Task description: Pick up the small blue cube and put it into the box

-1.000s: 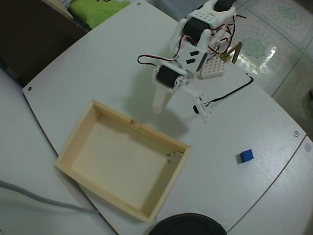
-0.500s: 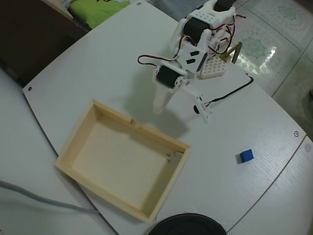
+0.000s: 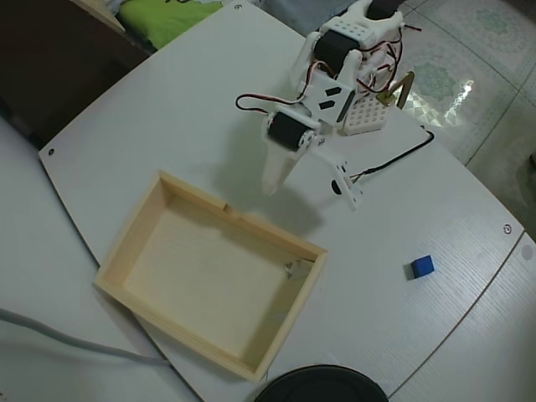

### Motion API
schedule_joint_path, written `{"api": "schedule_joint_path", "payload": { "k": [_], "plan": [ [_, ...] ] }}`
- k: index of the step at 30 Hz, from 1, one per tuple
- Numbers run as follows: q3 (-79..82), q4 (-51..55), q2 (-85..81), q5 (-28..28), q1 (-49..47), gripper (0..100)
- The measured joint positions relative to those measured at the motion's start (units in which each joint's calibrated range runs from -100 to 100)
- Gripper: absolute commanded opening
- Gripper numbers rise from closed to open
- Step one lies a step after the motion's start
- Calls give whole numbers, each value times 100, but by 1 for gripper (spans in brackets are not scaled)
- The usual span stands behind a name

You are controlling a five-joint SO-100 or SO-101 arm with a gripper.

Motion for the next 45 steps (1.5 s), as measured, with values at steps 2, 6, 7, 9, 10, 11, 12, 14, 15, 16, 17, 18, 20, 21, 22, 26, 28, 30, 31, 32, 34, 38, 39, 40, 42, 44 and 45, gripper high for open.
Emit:
{"api": "schedule_joint_path", "payload": {
  "k": [2,6,7,9,10,11,12,14,15,16,17,18,20,21,22,26,28,30,31,32,34,38,39,40,42,44,45],
  "plan": [
    [0,0,0,5,-7,1],
    [0,0,0,11,-169,1],
    [0,0,0,11,-169,1],
    [-9,0,0,32,-258,1],
    [-9,0,0,74,-243,1],
    [-18,26,0,132,-221,1],
    [-36,85,0,179,-199,1],
    [-172,188,0,221,-147,2],
    [-308,247,0,226,-111,4],
    [-480,316,0,232,-88,6],
    [-652,401,-8,242,-88,8],
    [-842,512,-17,247,-111,10],
    [-1276,708,-17,247,-111,13],
    [-1484,793,-17,247,-111,14],
    [-1692,853,-17,247,-96,15],
    [-2543,1092,-25,300,-88,15],
    [-2887,1134,-25,411,-88,15],
    [-3195,1151,-25,505,-88,15],
    [-3339,1151,-25,537,-88,15],
    [-3502,1151,59,558,-88,15],
    [-3819,1151,347,574,-88,15],
    [-4751,1151,1261,574,-111,15],
    [-5023,1151,1532,574,-162,15],
    [-5303,1168,1828,574,-265,15],
    [-5900,1228,2463,574,-538,15],
    [-6498,1407,3132,574,-862,15],
    [-6787,1535,3479,574,-1032,15]
  ]
}}
